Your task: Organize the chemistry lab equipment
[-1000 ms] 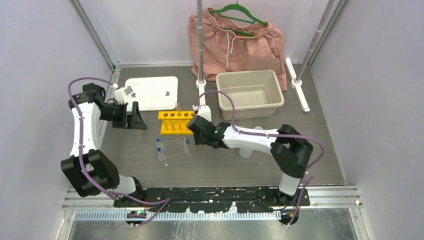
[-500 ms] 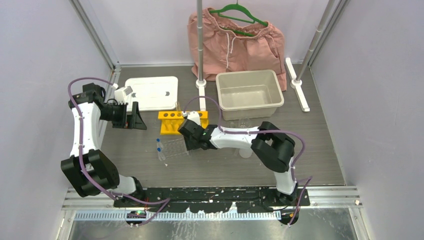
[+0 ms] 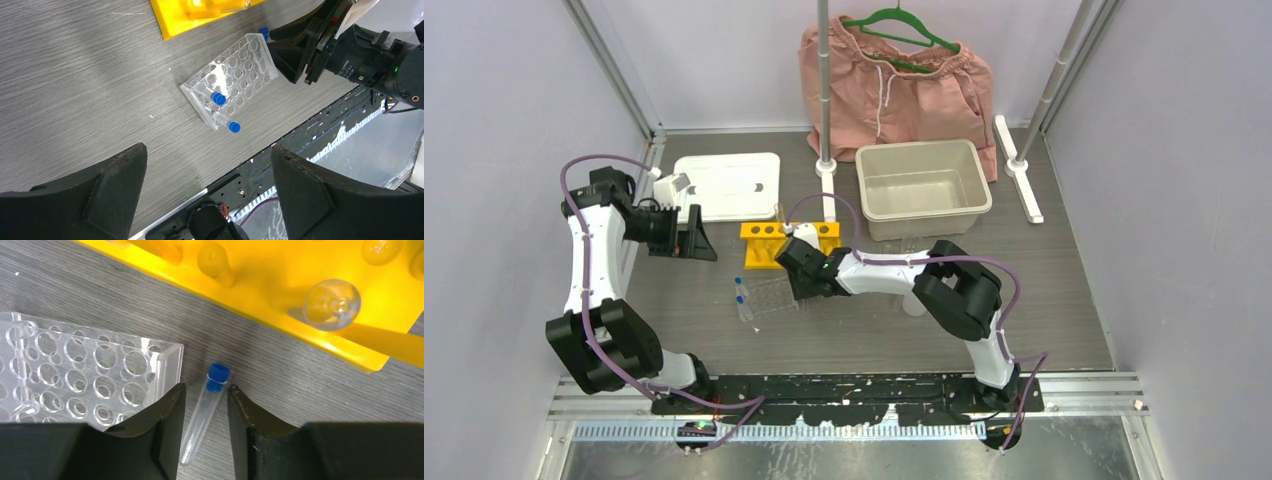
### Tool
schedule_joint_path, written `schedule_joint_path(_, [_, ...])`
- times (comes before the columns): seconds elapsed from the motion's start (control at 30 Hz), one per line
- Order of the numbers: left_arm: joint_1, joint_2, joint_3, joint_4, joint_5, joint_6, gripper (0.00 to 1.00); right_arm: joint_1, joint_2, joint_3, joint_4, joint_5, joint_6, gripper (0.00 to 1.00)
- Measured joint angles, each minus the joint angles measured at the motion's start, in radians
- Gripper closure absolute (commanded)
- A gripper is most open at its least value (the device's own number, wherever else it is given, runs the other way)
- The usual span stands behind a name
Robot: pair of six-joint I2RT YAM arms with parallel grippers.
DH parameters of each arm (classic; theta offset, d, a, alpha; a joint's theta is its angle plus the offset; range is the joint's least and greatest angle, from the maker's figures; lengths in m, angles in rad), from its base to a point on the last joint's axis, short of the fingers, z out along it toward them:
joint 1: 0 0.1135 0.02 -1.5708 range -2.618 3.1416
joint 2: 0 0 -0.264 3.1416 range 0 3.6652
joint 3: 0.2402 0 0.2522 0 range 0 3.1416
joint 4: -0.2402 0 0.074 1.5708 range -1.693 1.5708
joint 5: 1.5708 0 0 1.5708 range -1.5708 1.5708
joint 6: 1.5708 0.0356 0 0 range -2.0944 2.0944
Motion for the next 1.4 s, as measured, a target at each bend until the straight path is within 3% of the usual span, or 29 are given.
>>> schedule_joint_path(0.1, [0.0,0.0,0.0,0.0,-0.003,0.0,0.06,0.0,0.011,0.011,0.0,0.008,0.0,0.66])
schedule_joint_path(0.37, [0.0,-0.003,0.0,-0.003,-0.003,0.004,0.07,-0.008,0.008,0.013,-0.017,0.029,-0.007,0.99])
schedule_joint_path(0.9, [0.0,-0.004,0.017,0.049,0.072,-0.085,0.08,-0.016,-0.291,0.089,-0.095,-0.002,0.0,0.99])
schedule_joint_path(1.17, [0.0,-0.005,0.005,0.066,0.078,-0.084,0.06,-0.012,-0.26,0.2,-0.09,-0.012,0.019,0.99])
schedule_joint_path(1.4, [-0.004,-0.032,-0.044,0.068,0.18,-0.083,0.08,-0.012,-0.14,0.362,-0.002,-0.018,0.048,0.99])
